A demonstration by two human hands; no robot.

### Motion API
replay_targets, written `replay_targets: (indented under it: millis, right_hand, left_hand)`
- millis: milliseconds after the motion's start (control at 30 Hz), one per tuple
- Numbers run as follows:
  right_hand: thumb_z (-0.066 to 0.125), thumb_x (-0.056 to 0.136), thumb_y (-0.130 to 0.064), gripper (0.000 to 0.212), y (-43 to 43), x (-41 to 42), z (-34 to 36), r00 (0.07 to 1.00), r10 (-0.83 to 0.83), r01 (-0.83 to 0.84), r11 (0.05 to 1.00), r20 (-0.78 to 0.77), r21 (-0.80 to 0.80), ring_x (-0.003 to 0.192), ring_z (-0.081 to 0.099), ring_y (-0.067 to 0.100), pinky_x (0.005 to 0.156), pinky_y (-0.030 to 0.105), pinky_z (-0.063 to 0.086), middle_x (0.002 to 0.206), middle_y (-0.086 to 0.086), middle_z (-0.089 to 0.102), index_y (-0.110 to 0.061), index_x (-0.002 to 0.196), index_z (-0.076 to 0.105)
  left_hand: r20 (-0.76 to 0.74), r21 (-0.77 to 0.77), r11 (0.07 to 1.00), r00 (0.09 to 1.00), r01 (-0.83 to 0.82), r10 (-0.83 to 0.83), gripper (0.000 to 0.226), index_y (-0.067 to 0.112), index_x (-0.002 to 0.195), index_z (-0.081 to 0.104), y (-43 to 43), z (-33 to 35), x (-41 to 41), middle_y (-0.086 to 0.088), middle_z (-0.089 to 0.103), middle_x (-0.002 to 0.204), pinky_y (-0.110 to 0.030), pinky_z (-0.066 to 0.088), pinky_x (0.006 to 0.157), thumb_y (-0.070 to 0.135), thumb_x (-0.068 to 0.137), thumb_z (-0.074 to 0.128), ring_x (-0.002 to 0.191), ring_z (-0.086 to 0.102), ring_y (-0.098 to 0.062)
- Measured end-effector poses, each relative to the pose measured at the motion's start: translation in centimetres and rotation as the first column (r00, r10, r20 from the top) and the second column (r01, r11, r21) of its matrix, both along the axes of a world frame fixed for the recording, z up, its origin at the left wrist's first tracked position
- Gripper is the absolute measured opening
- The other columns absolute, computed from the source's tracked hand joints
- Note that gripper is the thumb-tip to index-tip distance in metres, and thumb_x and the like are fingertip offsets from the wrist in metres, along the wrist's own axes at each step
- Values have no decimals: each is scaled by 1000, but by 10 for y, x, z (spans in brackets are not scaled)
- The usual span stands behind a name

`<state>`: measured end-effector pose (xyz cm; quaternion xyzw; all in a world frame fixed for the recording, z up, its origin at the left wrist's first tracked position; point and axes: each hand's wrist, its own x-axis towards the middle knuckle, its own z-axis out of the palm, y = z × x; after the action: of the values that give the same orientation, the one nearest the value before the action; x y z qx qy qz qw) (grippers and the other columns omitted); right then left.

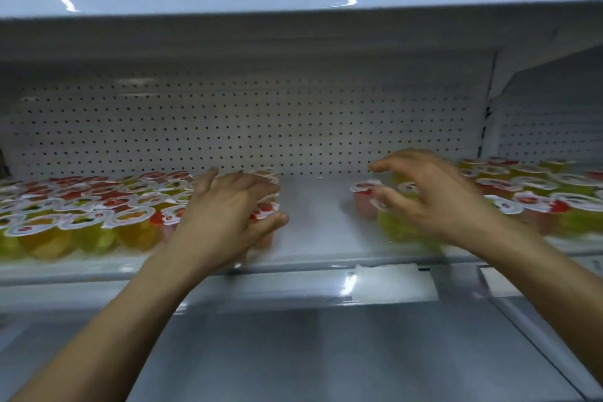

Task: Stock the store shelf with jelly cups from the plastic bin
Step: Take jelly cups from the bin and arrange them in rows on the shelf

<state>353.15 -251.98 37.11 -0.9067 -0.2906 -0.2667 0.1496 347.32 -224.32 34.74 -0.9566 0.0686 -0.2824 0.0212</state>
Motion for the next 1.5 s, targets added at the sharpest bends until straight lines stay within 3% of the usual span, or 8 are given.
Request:
replay_targets:
  millis: [100, 233, 367, 500, 700, 867, 1067, 1500]
  right_hand:
    - [51, 87, -56, 52, -31, -4, -4, 996, -74, 71, 995, -49, -65, 126, 45, 18, 105, 39, 36, 138, -4, 52, -32, 133, 53]
    - [53, 89, -54, 55, -51, -6, -12, 989, -92, 67, 978, -119, -200, 134, 33, 18, 110, 37, 28, 146, -4, 43, -37, 140, 42]
    - [54, 90, -46, 56, -61, -3, -22, 990, -142, 137, 957, -2, -257, 133, 31, 18, 107, 34, 25, 144, -5, 42, -37, 143, 36]
    - [53, 92, -46, 55, -64, -1, -27, 987, -159, 157, 952, 15, -261, 131, 36, 19, 105, 34, 27, 142, -3, 44, -38, 143, 35]
    - [58, 89, -49, 48, -56, -1, -28, 995, -98, 100, 978, 20, -180, 122, 48, 20, 99, 32, 34, 132, -3, 55, -33, 133, 49]
    - [64, 86, -46, 44, -33, -3, -36, 1000, -23, 24, 995, 12, -97, 119, 48, 17, 94, 29, 36, 128, -5, 56, -30, 125, 52]
    - [70, 83, -38, 41, 10, 2, -42, 994, 112, -111, 994, 20, -18, 118, 50, 18, 96, 33, 39, 128, -5, 57, -26, 120, 56]
    - [72, 80, -43, 41, 42, 8, -50, 985, 166, -168, 985, 48, 36, 108, 55, 18, 87, 29, 39, 113, -4, 61, -23, 114, 60]
  left_hand:
    - [74, -35, 999, 997, 7, -4, 67, 30, 125, 63, -21, -5, -1, 6, 63, 129, -51, 26, 111, 68, 80, 31, 121, 55, -20]
    - [128, -170, 967, 977, 191, -171, 57, 30, 125, 63, -73, -9, 2, 8, 65, 124, -37, 36, 104, 64, 82, 45, 117, 56, -18]
    - [67, -329, 927, 983, 181, -169, 58, 36, 127, 56, -135, -16, 17, 12, 60, 124, -35, 40, 98, 62, 77, 67, 114, 55, -12]
    - [69, -287, 956, 997, 60, -42, 64, 35, 125, 51, -165, -30, 39, 9, 56, 123, -36, 32, 93, 66, 72, 67, 115, 54, -16]
    - [122, -262, 962, 992, 72, -41, 41, 30, 115, 60, -170, -29, 51, 2, 60, 114, -35, 32, 88, 42, 77, 70, 105, 60, -23]
    - [233, -122, 993, 972, -3, 32, 41, 30, 100, 67, -129, -27, 37, 5, 68, 98, -37, 24, 80, 51, 65, 71, 96, 57, -26]
    - [295, -61, 994, 950, -91, 105, 39, 34, 87, 68, -68, -27, 22, 14, 70, 90, -40, 21, 93, 54, 53, 70, 106, 55, -21]
    - [322, -121, 992, 947, 45, -4, 43, 36, 90, 67, -44, -33, 21, 19, 66, 90, -42, 17, 103, 62, 56, 66, 107, 56, -12]
